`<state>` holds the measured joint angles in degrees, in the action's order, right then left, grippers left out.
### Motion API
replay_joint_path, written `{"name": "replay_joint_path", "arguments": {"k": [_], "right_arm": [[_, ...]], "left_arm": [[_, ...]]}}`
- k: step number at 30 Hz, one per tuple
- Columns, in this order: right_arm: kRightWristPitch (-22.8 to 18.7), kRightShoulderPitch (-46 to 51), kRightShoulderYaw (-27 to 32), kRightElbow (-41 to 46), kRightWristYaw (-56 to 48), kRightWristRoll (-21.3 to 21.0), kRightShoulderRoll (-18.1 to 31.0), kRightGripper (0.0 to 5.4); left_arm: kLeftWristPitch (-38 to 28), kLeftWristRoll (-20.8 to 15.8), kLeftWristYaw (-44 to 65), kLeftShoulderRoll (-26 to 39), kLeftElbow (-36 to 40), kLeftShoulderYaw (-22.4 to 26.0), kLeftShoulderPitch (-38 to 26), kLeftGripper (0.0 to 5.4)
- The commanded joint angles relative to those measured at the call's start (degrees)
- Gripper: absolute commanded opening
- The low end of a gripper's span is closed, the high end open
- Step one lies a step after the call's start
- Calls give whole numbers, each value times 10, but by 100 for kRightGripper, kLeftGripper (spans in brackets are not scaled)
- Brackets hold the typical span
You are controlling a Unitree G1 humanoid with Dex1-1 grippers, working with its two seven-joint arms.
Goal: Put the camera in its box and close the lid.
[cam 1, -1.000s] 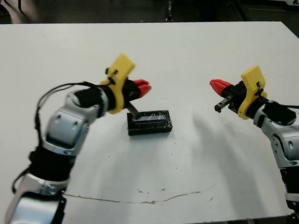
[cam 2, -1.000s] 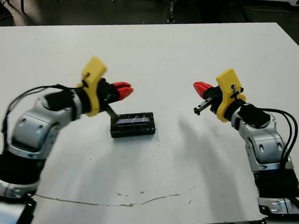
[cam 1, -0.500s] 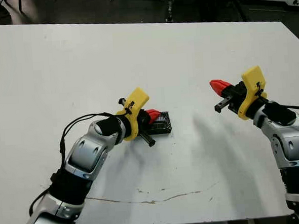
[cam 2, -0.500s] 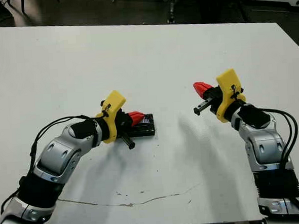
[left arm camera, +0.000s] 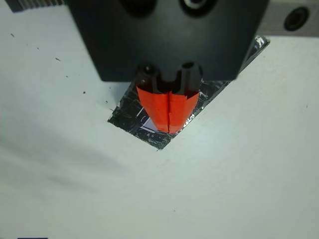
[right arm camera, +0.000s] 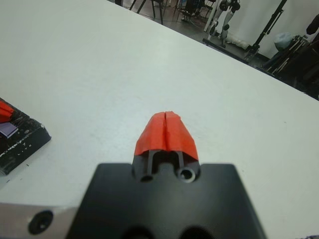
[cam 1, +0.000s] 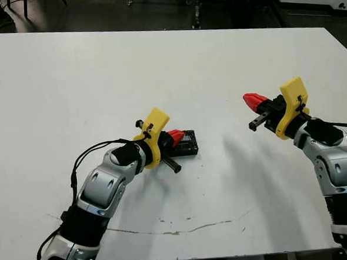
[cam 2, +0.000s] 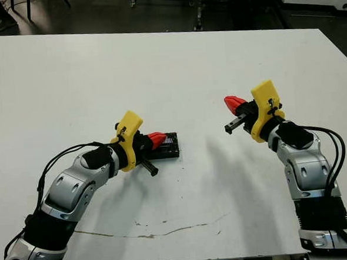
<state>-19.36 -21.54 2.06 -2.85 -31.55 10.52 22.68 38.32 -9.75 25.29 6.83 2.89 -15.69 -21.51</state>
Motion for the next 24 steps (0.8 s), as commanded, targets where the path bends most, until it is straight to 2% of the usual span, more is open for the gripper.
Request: {"name": "replay_joint_path", "arguments": {"k": [1, 4, 8, 16, 21, 24], "right_arm": [[-9, 6, 1, 4, 3, -2, 7, 0], [-4, 6, 3, 4, 2, 1, 6, 0], [3, 7, 7, 5, 1, 5, 3, 0], [-15, 9, 34, 31, 32, 34, -22, 0], [-17, 16, 48, 56, 75, 46, -47, 0], [-9, 22, 49, 71, 108, 40, -64, 0]], "left_arm": [[48, -15, -5, 15, 23, 20, 47, 1], [29, -35, -1, 27, 96, 59, 46, 1], [57, -73, -32, 30, 183, 140, 27, 1], [-21, -103, -105, 22, 223, 267, 18, 1], [-125, -84, -131, 19, 192, 296, 42, 1], [-225, -29, -163, 15, 148, 291, 62, 1]]}}
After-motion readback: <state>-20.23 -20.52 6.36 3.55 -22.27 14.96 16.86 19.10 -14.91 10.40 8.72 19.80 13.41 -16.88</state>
